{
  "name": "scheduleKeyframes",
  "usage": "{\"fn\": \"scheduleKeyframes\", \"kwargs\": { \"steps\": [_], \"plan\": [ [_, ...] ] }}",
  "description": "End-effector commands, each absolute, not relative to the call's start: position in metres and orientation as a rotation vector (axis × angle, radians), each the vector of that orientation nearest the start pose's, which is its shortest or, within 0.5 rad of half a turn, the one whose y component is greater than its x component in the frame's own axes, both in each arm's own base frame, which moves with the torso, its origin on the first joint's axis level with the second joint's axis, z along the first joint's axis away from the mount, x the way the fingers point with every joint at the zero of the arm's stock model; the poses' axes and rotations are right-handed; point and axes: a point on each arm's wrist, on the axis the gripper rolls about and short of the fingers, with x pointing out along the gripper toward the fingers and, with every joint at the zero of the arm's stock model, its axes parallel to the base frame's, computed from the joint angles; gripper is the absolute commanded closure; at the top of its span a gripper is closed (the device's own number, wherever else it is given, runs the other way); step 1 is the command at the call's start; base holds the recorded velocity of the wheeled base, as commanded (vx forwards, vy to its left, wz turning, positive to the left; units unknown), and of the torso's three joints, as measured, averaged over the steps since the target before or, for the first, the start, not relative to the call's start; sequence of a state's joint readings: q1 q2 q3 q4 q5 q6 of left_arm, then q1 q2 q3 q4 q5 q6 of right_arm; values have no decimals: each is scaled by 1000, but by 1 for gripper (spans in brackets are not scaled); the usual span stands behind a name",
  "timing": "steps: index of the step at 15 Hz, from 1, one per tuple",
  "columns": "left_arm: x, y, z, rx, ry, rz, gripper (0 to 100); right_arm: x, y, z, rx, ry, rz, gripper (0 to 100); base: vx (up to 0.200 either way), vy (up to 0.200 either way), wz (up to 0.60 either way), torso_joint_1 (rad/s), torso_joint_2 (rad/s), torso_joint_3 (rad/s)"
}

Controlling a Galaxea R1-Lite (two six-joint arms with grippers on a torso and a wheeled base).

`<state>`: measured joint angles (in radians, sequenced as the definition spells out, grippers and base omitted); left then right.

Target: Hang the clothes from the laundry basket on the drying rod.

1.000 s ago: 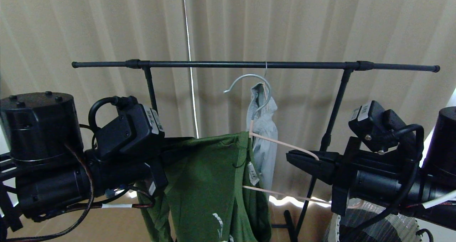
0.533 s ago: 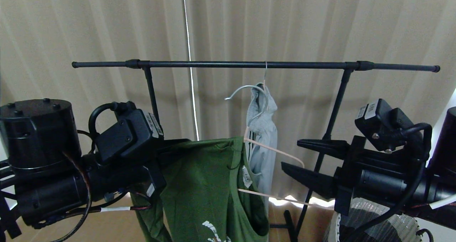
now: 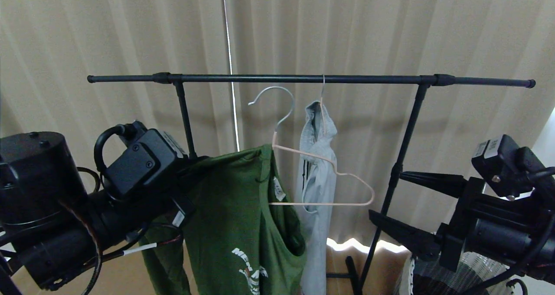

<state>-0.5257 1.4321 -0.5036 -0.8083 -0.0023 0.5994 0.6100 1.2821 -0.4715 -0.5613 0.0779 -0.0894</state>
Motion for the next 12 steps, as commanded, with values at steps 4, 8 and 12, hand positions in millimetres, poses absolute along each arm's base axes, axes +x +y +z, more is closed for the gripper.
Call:
{"fn": "scheduleKeyframes", "kwargs": {
  "steps": [4,8,12],
  "plan": [
    [194,-113,198,566,-44,-472,100,141,99,176,-155,248,691,0,0,0,0,0,0,0],
    [194,-116,216,444,-88,-467,100,142,110,164,-119,324,727,0,0,0,0,0,0,0],
    [185,-122,237,377,-165,-500,100,143,127,160,-95,362,781,0,0,0,0,0,0,0]
  ]
}}
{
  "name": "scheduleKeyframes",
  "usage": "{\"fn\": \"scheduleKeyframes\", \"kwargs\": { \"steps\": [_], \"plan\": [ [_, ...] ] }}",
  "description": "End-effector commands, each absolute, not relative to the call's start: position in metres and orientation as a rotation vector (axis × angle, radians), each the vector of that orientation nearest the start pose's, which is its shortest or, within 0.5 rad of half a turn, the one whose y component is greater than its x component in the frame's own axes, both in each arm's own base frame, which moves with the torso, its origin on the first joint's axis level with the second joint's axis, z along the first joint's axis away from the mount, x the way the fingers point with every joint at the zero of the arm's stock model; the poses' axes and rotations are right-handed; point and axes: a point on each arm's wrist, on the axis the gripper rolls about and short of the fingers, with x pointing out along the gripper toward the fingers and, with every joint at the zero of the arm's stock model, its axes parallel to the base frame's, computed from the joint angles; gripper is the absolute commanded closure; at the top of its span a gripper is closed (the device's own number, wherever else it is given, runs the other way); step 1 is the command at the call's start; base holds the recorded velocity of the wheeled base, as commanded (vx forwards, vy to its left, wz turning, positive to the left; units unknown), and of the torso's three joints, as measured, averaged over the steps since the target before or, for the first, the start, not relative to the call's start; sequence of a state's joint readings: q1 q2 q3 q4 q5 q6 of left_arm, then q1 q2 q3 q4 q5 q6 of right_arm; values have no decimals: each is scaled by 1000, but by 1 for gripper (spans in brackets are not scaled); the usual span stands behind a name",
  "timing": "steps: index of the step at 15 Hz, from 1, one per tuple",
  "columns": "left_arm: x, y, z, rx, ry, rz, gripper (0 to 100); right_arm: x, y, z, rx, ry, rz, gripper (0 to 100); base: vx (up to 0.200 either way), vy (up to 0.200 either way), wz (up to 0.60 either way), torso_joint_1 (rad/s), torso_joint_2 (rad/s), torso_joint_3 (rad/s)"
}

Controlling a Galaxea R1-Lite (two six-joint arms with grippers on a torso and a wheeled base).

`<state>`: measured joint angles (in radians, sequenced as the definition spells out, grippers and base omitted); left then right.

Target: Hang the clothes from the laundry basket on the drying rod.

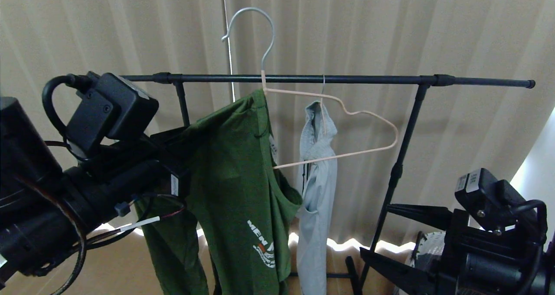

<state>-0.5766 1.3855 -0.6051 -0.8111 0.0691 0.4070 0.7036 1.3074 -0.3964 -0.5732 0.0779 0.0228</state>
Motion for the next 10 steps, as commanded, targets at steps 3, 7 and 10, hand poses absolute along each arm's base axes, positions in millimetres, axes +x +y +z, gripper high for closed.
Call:
{"fn": "scheduleKeyframes", "kwargs": {
  "steps": [3,7,10],
  "plan": [
    [185,-126,241,369,-182,-515,100,157,141,160,-87,335,788,0,0,0,0,0,0,0],
    [180,-134,243,351,-191,-555,100,177,159,158,-68,275,791,0,0,0,0,0,0,0],
    [178,-136,248,341,-210,-566,100,190,175,156,-57,235,796,0,0,0,0,0,0,0]
  ]
}}
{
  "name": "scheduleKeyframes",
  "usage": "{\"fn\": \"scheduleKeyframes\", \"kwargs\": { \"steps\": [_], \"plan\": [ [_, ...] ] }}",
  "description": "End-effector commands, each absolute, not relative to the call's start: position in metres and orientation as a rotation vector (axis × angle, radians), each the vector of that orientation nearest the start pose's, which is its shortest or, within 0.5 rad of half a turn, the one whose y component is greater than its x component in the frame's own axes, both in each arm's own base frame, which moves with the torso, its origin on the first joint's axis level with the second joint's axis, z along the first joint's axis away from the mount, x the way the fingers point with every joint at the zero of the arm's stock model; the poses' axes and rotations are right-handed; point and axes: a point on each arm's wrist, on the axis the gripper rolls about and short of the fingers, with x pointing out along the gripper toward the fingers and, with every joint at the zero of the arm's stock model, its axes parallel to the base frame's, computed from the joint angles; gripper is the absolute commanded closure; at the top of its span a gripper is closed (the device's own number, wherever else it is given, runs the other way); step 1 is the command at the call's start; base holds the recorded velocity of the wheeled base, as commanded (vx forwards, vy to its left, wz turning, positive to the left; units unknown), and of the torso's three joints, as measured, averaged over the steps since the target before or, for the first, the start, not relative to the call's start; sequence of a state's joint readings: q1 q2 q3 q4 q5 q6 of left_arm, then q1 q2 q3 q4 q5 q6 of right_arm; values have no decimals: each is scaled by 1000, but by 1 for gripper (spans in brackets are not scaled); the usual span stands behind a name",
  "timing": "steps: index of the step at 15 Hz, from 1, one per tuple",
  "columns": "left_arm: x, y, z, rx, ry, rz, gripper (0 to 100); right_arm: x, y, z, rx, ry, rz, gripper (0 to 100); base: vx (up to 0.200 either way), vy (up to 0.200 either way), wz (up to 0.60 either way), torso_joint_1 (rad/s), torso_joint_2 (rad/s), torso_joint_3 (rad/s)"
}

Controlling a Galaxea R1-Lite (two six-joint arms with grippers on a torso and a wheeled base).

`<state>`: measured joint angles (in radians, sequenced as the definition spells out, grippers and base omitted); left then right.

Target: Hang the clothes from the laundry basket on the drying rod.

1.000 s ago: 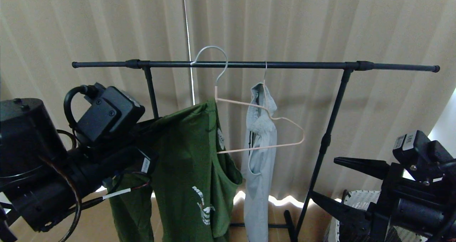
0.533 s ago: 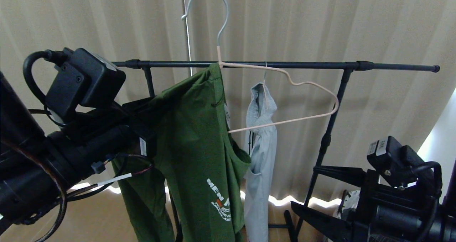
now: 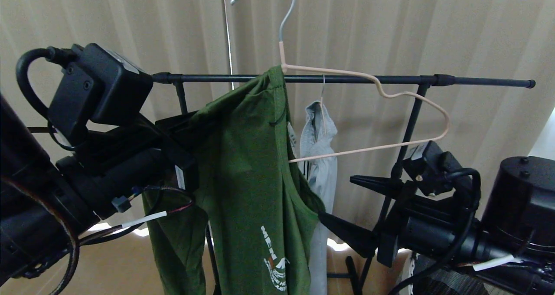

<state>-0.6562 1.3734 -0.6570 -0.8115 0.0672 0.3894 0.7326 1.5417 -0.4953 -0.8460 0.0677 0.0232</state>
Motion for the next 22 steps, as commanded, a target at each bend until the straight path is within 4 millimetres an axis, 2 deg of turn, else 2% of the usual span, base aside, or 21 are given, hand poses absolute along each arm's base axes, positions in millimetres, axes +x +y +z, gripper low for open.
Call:
{"fn": "scheduleKeyframes", "kwargs": {
  "steps": [1,4,8,15,18,22],
  "plan": [
    [177,-138,248,337,-211,-571,100,195,179,156,-56,227,784,0,0,0,0,0,0,0],
    [173,-138,249,323,-217,-586,100,208,189,156,-53,217,760,0,0,0,0,0,0,0],
    [172,-138,253,316,-229,-585,100,213,193,141,-66,235,733,0,0,0,0,0,0,0],
    [167,-133,257,293,-242,-576,100,206,174,129,-65,234,669,0,0,0,0,0,0,0],
    [173,-125,255,303,-231,-531,100,201,159,127,-75,246,614,0,0,0,0,0,0,0],
    [169,-115,242,328,-186,-509,100,209,108,134,-128,216,434,0,0,0,0,0,0,0]
  ]
}}
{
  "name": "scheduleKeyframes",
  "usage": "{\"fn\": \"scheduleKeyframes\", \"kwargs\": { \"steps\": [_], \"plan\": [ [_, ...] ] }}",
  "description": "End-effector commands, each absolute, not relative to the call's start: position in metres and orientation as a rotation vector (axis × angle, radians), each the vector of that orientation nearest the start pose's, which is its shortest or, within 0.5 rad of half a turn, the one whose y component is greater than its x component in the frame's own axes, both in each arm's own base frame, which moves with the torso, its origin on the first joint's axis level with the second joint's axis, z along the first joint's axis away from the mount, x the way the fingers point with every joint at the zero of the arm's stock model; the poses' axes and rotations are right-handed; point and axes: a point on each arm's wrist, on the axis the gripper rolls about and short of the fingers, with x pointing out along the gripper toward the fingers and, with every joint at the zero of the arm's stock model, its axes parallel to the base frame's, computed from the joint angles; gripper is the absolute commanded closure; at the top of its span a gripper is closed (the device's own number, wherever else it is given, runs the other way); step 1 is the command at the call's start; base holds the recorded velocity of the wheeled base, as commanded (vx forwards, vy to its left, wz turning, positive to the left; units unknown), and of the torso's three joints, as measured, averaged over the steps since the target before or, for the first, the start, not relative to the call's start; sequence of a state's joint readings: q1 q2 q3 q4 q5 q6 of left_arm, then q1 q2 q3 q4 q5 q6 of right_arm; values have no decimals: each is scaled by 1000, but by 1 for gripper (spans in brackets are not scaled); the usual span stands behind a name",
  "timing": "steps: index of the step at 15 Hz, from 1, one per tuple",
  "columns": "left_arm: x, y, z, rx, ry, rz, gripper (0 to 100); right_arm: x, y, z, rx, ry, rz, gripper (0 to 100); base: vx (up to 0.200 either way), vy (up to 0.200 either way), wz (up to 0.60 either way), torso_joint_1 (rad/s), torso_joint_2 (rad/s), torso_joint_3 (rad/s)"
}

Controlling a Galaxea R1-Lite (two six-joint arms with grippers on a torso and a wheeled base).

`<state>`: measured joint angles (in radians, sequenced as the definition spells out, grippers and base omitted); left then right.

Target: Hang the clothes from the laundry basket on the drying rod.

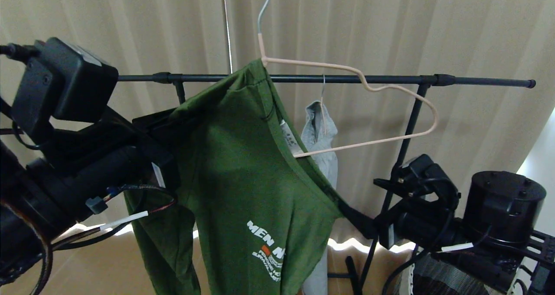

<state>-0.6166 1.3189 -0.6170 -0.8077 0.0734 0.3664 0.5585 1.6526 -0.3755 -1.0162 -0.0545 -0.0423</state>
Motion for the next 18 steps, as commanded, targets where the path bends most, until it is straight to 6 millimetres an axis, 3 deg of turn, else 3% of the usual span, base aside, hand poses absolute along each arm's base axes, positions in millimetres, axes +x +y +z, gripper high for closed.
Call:
{"fn": "scheduleKeyframes", "kwargs": {
  "steps": [1,4,11,13,18],
  "plan": [
    [167,-112,238,335,-174,-505,100,211,100,135,-132,208,401,0,0,0,0,0,0,0],
    [157,-100,217,375,-115,-492,100,219,79,144,-120,175,306,0,0,0,0,0,0,0],
    [148,-73,174,555,19,-414,100,215,71,163,-103,97,280,0,0,0,0,0,0,0],
    [149,-72,171,562,34,-408,100,208,74,166,-103,85,306,0,0,0,0,0,0,0],
    [147,-75,174,496,39,-372,100,160,103,166,-140,158,543,0,0,0,0,0,0,0]
  ]
}}
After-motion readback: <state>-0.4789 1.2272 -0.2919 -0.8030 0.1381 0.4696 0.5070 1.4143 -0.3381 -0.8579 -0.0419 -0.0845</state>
